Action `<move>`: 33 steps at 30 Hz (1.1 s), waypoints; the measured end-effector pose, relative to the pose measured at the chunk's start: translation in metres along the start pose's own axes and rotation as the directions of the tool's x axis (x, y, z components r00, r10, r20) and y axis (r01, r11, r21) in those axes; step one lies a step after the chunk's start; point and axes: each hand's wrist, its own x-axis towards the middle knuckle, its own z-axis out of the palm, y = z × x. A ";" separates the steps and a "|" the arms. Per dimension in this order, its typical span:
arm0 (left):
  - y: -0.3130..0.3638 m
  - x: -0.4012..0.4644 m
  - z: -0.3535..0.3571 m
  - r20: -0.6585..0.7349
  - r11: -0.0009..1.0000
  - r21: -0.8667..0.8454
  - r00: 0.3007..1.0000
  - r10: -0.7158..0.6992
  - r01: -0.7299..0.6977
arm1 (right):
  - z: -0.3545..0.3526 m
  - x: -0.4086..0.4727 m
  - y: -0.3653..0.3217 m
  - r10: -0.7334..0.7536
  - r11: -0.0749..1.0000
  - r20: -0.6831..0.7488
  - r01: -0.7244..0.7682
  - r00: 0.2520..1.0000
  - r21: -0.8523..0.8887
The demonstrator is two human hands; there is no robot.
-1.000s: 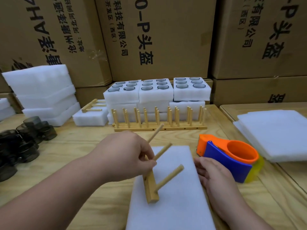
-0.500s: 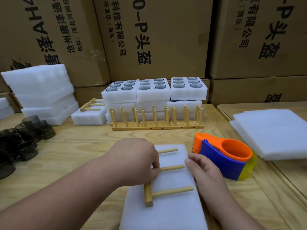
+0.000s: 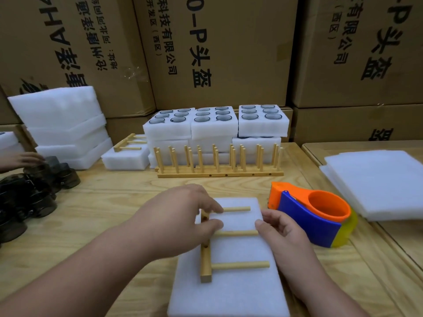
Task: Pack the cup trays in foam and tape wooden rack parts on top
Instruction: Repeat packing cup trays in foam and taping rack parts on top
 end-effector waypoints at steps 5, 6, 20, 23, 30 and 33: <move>-0.010 -0.042 0.041 -0.031 0.934 -0.341 0.992 -0.124 0.106 | 0.001 0.000 0.000 -0.014 1.000 0.000 0.014 1.000 -0.014; -0.009 -0.046 0.049 -0.017 0.918 -0.375 0.989 -0.145 0.128 | 0.002 -0.001 0.000 -0.014 1.000 -0.006 0.014 1.000 -0.009; -0.009 -0.046 0.073 -0.016 0.860 -0.491 0.985 -0.169 0.140 | 0.000 -0.003 0.000 0.003 1.000 -0.016 -0.003 1.000 0.006; -0.010 -0.046 0.078 0.023 0.804 -0.568 0.980 -0.196 0.174 | 0.001 -0.005 -0.001 -0.002 1.000 -0.011 0.002 1.000 0.013; -0.022 -0.030 0.102 0.166 -0.126 -0.984 0.888 -0.429 0.123 | 0.007 -0.015 -0.004 -0.027 0.990 0.065 0.017 0.998 0.139; -0.021 -0.038 0.112 0.138 -0.262 -0.965 0.882 -0.451 0.017 | 0.009 -0.020 -0.008 -0.035 0.985 0.109 0.015 0.993 0.172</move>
